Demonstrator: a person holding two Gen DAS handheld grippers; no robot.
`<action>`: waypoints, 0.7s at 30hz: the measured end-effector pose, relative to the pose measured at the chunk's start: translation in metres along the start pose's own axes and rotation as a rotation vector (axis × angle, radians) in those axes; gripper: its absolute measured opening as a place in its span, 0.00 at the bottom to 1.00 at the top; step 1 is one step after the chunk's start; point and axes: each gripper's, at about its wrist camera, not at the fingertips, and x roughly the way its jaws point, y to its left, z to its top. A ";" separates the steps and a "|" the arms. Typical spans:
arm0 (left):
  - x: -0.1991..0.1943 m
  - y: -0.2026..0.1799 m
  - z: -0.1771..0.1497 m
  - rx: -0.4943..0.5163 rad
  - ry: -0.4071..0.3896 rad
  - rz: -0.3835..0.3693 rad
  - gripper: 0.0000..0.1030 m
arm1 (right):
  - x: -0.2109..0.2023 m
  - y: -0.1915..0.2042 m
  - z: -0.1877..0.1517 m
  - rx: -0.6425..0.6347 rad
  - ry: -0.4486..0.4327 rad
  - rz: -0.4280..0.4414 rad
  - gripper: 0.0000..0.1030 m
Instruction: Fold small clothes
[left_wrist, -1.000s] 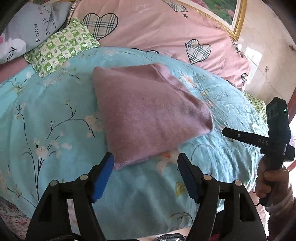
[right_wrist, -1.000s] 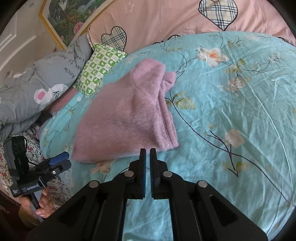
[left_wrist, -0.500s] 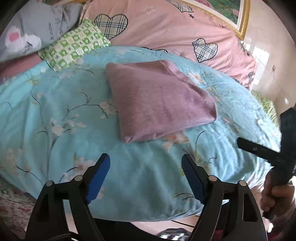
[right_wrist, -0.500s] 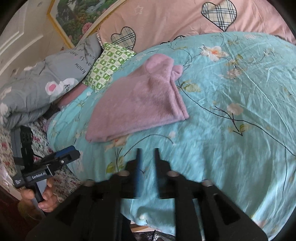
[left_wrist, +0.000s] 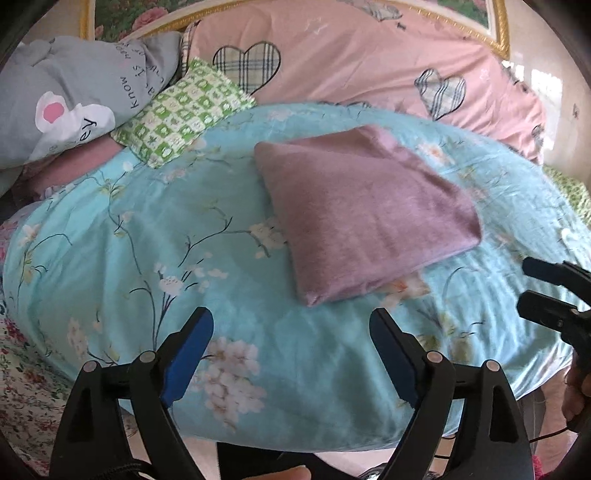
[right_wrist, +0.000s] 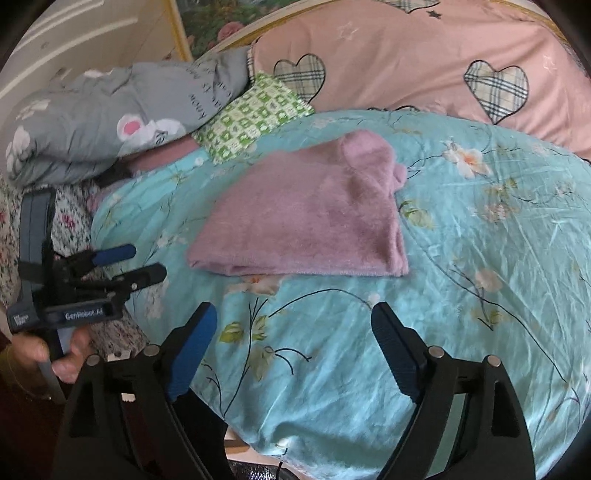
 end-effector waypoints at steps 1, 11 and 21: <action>0.005 0.001 0.002 0.002 0.019 0.016 0.85 | 0.004 -0.001 0.001 -0.001 0.011 0.002 0.84; 0.026 0.005 0.033 -0.001 0.072 0.057 0.85 | 0.027 -0.009 0.028 -0.014 0.066 -0.044 0.97; 0.032 -0.001 0.052 0.006 0.050 0.048 0.86 | 0.045 -0.012 0.055 -0.017 0.096 -0.038 1.00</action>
